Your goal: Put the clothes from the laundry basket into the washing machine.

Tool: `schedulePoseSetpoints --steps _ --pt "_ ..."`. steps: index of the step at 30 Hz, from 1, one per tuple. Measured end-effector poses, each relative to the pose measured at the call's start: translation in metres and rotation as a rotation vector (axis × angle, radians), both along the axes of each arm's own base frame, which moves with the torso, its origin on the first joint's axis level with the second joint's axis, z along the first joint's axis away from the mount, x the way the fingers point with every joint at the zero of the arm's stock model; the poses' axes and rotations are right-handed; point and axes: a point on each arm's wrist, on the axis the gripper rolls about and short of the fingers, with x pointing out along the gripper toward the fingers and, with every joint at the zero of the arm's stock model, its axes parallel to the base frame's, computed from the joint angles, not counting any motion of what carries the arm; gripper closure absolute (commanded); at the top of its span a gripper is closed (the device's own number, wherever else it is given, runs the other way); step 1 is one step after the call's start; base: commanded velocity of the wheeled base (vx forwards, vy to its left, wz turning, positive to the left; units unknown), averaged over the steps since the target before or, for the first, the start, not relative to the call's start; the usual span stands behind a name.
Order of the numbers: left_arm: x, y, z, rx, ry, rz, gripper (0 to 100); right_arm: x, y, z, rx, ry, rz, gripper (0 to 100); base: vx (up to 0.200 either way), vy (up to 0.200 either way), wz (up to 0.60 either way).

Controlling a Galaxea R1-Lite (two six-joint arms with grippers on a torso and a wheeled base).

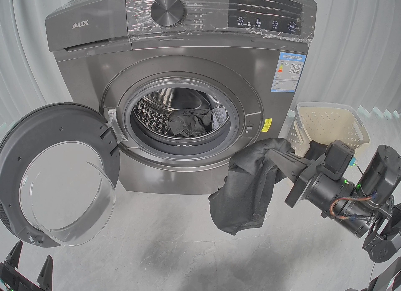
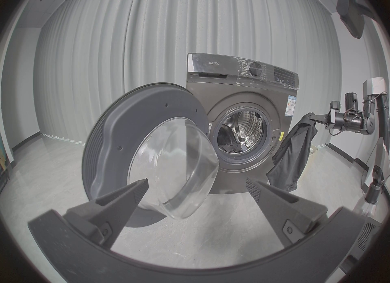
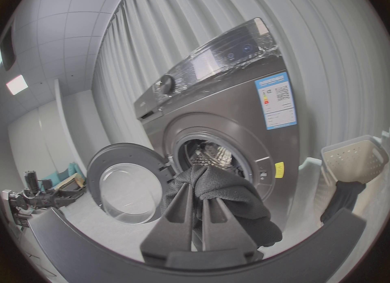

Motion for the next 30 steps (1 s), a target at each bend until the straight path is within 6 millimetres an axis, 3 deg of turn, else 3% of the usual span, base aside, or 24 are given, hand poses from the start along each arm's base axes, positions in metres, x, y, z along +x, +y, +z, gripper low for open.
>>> schedulePoseSetpoints --steps 3,15,30 --pt "0.0 0.0 0.0 0.001 -0.001 0.0 0 -0.002 0.004 0.0 0.008 -0.006 0.016 100 0.0 0.2 0.0" --pt "0.0 0.0 0.0 0.043 -0.002 -0.007 0 -0.004 0.031 0.005 0.04 -0.032 0.072 100 0.0 0.0 0.0" --pt "0.0 -0.001 0.001 0.055 -0.006 -0.032 0 0.0 0.044 0.005 0.05 -0.034 0.087 100 0.0 0.0 0.0"
